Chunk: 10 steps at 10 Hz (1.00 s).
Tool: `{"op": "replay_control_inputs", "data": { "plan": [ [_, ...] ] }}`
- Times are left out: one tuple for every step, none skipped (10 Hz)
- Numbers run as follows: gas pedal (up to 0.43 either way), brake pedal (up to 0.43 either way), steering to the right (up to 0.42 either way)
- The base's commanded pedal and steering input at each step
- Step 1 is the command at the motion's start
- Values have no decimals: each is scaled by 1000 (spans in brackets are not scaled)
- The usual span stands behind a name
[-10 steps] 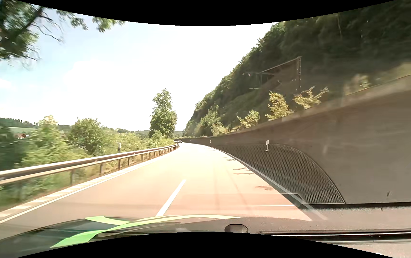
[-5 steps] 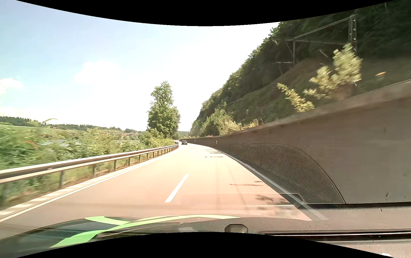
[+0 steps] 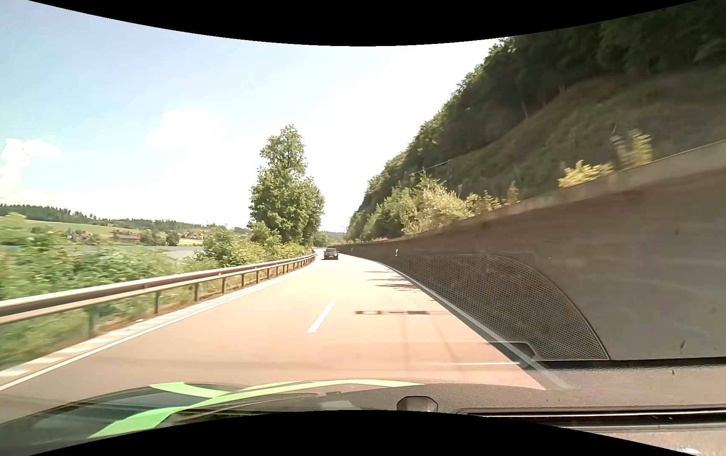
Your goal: Follow the waypoints while adhering to traffic rules and regulations
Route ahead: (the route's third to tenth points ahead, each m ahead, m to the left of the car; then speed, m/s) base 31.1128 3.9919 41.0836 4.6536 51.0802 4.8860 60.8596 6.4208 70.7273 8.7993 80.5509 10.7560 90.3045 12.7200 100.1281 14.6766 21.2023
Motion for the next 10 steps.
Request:
{"op": "replay_control_inputs", "data": {
  "plan": [
    [248, 0, -19],
    [248, 0, -18],
    [260, 0, -18],
    [260, 0, -20],
    [260, 0, -21],
    [268, 0, -22],
    [268, 0, -22],
    [268, 0, -22],
    [280, 0, -22],
    [280, 0, -22]
  ]
}}
